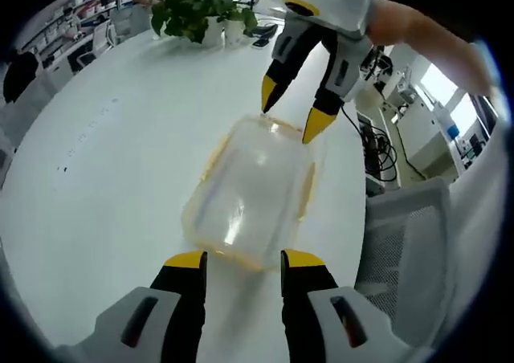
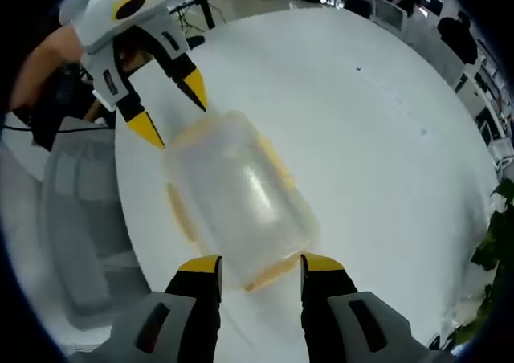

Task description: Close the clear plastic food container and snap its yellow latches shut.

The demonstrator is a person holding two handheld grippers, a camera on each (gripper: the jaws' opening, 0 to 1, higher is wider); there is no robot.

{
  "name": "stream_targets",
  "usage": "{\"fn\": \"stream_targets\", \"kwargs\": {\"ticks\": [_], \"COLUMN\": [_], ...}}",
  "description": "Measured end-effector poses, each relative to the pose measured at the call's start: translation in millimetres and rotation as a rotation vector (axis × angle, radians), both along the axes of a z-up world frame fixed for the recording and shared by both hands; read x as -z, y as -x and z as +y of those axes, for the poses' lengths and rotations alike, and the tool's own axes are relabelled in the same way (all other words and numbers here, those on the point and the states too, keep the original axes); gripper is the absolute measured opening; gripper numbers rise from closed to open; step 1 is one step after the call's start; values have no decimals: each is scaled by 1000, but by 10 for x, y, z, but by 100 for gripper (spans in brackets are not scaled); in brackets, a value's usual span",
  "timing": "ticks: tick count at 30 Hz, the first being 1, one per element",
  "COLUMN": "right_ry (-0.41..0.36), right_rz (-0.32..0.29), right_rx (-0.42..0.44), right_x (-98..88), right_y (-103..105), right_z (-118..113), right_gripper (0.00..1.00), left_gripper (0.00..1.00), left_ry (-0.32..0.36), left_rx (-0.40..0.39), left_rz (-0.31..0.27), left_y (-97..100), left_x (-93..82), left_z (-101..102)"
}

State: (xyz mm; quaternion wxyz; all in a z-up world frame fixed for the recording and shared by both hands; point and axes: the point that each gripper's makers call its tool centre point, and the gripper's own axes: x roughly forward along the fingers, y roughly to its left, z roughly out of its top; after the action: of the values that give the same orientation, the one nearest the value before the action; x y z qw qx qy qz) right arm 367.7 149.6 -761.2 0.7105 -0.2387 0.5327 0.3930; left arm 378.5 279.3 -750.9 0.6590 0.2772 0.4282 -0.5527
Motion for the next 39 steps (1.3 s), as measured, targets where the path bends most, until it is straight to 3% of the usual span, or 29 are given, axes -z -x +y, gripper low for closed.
{"fn": "stream_targets", "kwargs": {"ticks": [7, 11, 14, 39], "right_ry": [15, 14, 20, -78], "right_rz": [-37, -44, -48, -96], "right_rx": [-108, -150, -171, -219], "right_x": [9, 19, 31, -11], "right_y": [36, 57, 53, -54], "right_z": [89, 127, 124, 496], "right_gripper": [37, 37, 37, 37], "left_gripper": [36, 36, 37, 35], "left_ry": [47, 49, 45, 132], "left_rx": [85, 109, 163, 156], "left_rz": [-61, -63, -115, -135], "left_y": [61, 92, 75, 50], "left_x": [-58, -25, -13, -2], "left_z": [-135, -170, -210, -549]}}
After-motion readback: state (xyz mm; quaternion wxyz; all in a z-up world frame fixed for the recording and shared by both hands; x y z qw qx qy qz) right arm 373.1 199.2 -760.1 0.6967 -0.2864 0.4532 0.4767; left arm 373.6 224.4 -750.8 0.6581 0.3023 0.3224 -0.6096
